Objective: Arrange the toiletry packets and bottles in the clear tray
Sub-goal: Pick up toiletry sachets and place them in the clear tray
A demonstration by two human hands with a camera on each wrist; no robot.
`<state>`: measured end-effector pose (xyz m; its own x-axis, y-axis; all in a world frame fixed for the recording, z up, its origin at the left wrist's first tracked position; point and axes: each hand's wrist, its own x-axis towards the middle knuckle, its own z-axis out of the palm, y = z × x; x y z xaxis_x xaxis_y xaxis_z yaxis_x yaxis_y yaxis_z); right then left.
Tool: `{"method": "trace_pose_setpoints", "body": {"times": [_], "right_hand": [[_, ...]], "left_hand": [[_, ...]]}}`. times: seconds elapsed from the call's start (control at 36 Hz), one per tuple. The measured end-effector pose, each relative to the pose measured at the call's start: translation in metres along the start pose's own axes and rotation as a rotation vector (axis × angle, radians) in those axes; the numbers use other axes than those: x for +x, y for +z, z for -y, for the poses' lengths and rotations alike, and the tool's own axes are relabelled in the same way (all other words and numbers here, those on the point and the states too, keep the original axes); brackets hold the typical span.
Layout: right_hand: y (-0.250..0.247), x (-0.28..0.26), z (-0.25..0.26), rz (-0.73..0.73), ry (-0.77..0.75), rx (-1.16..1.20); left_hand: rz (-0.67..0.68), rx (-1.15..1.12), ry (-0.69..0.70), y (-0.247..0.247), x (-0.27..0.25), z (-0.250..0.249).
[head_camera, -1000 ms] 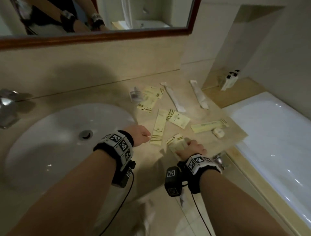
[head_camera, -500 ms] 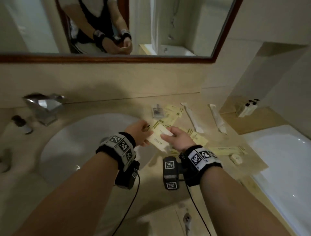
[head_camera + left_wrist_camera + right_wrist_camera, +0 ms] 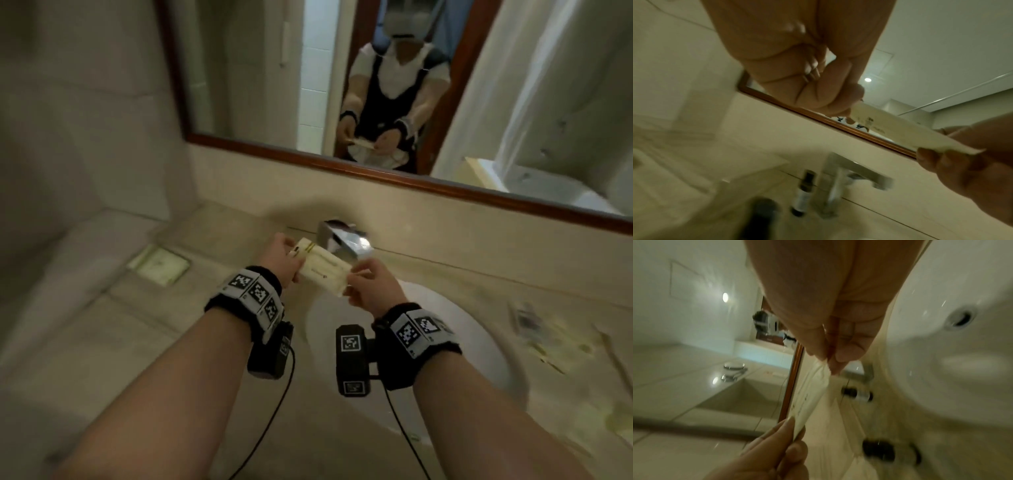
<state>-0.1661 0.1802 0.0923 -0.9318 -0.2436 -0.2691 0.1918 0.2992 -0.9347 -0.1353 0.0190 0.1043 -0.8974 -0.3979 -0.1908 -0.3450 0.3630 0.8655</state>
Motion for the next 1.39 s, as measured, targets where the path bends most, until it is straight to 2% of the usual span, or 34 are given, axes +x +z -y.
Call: {"method": "trace_pose_setpoints", "body": {"times": [0.14,0.31,0.44,0.61,0.86,1.08,1.31,1.39], "right_hand": [[0.103,0.024,0.025,0.136,-0.057,-0.051],[0.220,0.047,0.031,0.254,-0.004,-0.035],[0.288,0.070,0.019,0.289,0.060,-0.079],[0.335,0.104,0.006,0.255,0.112,-0.117],[0.350,0.139,-0.001,0.161,0.101,-0.266],[0.344,0.142,0.001,0.193,0.062,-0.385],[0.316,0.130,0.017,0.238,0.119,-0.269],[0.296,0.124,0.026,0.253,0.083,-0.252]], "left_hand": [[-0.141,0.086,-0.060,-0.090,0.021,0.045],[-0.208,0.247,-0.201,-0.175,0.046,0.104],[-0.148,0.335,-0.281,-0.215,0.073,0.152],[-0.073,0.270,-0.328,-0.233,0.108,0.192],[-0.035,0.466,-0.313,-0.234,0.141,0.207],[0.063,0.614,-0.309,-0.232,0.153,0.195],[0.072,0.603,-0.240,-0.223,0.141,0.167],[0.073,0.623,-0.197,-0.215,0.130,0.152]]}}
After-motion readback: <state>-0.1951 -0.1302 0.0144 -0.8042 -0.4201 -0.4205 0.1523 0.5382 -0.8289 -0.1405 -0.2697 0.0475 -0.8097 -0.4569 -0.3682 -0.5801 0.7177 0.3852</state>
